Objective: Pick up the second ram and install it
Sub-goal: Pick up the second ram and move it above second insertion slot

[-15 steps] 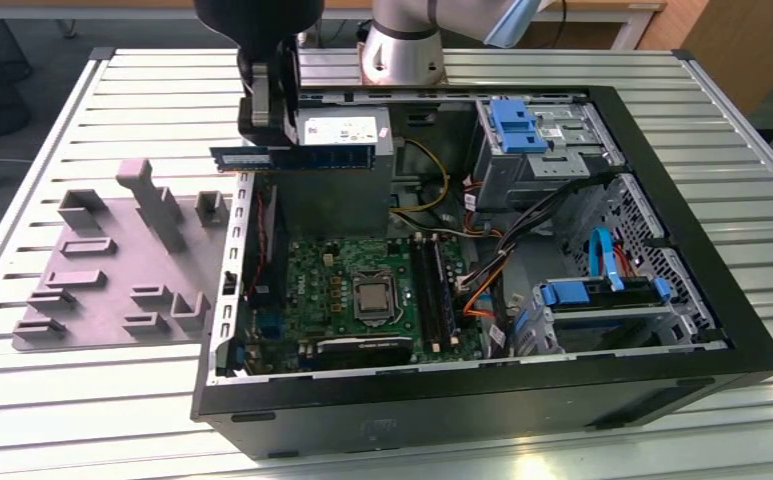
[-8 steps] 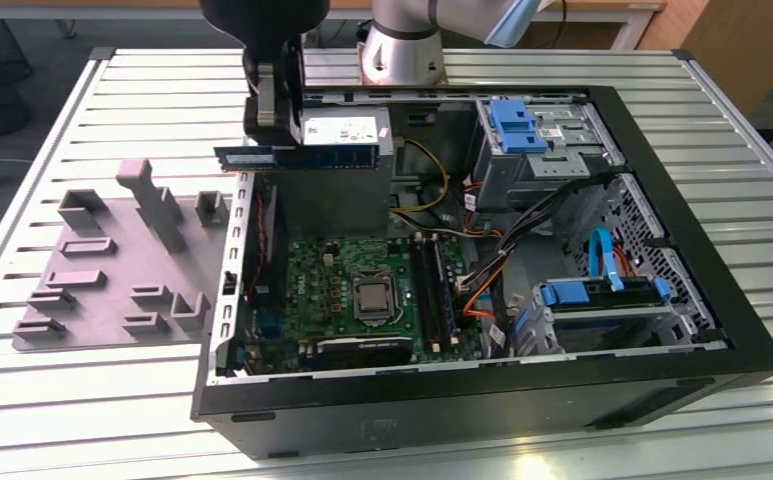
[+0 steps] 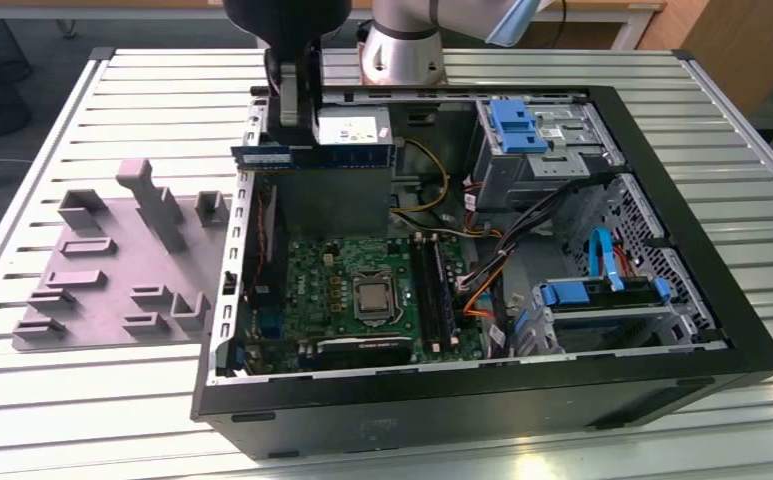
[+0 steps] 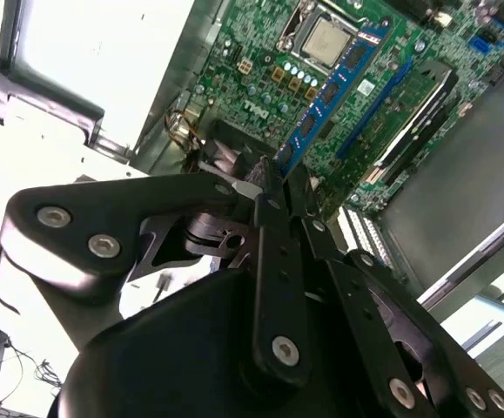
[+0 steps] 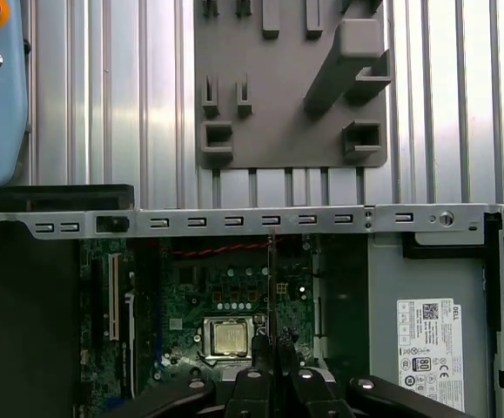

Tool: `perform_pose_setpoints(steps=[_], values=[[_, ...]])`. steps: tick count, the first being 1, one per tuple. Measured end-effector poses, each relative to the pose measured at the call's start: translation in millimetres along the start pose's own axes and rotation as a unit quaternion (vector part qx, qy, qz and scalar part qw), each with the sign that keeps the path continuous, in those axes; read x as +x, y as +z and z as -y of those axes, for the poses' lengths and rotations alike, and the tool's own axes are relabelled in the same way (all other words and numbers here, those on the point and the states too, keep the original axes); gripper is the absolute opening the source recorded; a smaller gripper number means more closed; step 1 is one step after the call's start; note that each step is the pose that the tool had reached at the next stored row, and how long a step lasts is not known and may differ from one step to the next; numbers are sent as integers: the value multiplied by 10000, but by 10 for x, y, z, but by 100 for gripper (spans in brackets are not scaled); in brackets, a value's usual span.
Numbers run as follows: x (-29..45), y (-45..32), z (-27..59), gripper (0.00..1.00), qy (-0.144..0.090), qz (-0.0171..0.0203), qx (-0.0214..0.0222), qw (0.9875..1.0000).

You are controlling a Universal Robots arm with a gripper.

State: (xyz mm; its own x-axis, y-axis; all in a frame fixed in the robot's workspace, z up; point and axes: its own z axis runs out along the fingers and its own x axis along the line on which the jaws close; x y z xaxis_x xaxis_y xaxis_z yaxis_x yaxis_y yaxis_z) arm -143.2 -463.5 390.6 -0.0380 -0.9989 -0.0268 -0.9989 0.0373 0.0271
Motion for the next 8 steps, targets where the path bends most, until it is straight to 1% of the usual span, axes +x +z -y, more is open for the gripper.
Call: perform_pose_setpoints(steps=[8], values=[[-5,-2,137,14,0,0,0,10000]])
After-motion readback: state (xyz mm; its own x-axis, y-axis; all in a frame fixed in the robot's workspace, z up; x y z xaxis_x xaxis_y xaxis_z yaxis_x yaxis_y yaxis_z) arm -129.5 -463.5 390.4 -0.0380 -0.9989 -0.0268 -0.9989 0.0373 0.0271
